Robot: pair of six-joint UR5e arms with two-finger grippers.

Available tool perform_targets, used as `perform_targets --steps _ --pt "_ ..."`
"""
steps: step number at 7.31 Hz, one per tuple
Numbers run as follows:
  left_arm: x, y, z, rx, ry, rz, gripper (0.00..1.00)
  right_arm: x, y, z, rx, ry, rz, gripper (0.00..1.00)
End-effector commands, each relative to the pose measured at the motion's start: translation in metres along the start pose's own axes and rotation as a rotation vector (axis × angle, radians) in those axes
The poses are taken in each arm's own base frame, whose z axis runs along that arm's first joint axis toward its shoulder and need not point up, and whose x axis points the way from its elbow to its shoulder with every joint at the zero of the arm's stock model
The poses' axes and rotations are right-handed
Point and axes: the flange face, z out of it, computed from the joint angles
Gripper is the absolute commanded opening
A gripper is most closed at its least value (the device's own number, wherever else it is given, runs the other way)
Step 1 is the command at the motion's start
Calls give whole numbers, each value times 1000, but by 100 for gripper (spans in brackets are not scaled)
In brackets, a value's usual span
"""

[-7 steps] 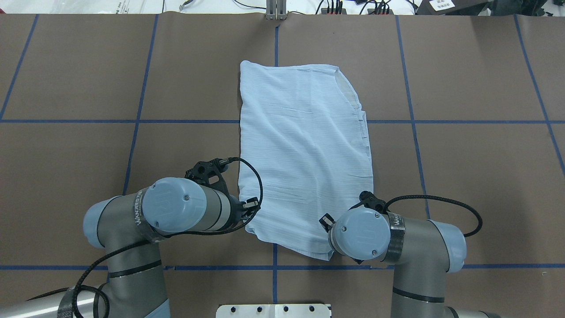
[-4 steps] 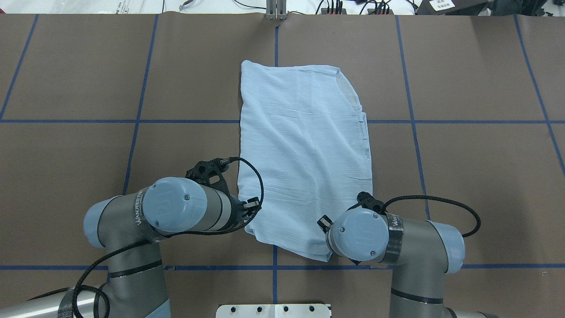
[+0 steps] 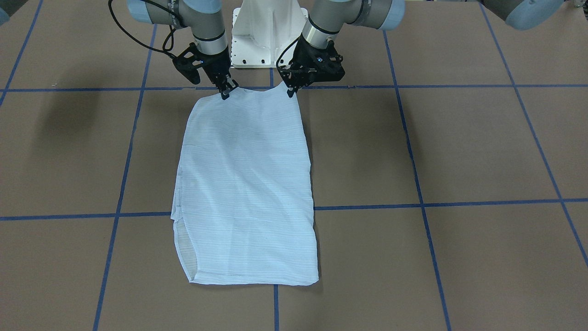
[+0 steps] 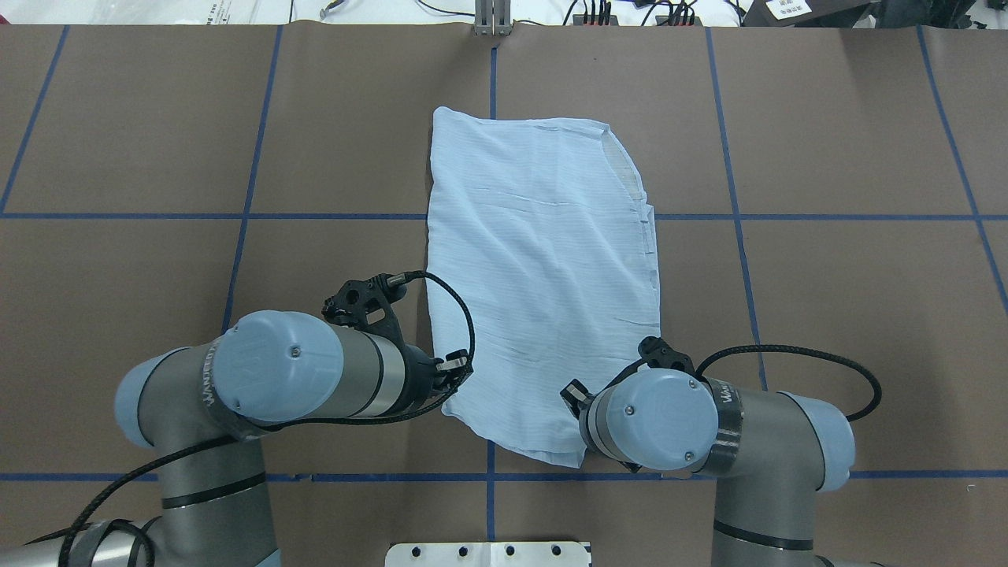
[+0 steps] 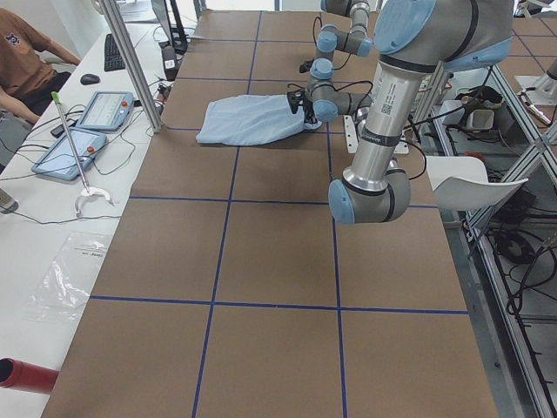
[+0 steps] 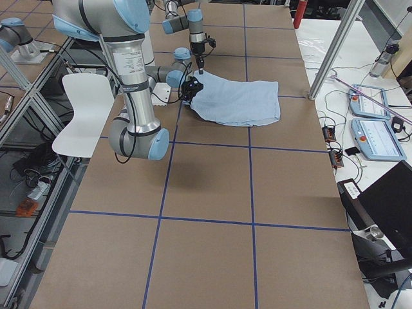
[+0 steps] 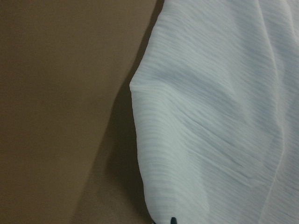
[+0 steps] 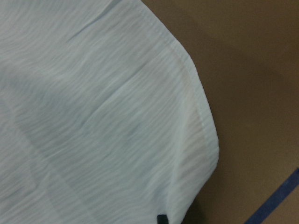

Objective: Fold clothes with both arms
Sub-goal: 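Lift the near edge with both grippers and fold it away from the robot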

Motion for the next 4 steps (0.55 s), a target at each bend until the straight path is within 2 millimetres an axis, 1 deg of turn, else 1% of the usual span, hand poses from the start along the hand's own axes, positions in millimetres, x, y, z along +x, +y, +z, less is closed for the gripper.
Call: perform_targets --steps 1,2,3,4 --pt "-12 19 -58 -62 55 -32 0 -2 9 -38 -55 -59 -11 0" --pt "-9 28 -76 -105 68 -67 0 0 22 -52 -91 -76 -38 0" --pt "-9 43 -77 -144 68 -64 0 8 41 -78 -158 -100 -65 0" --pt "-10 57 -73 -170 59 -91 0 17 53 -106 -240 -109 -88 0"
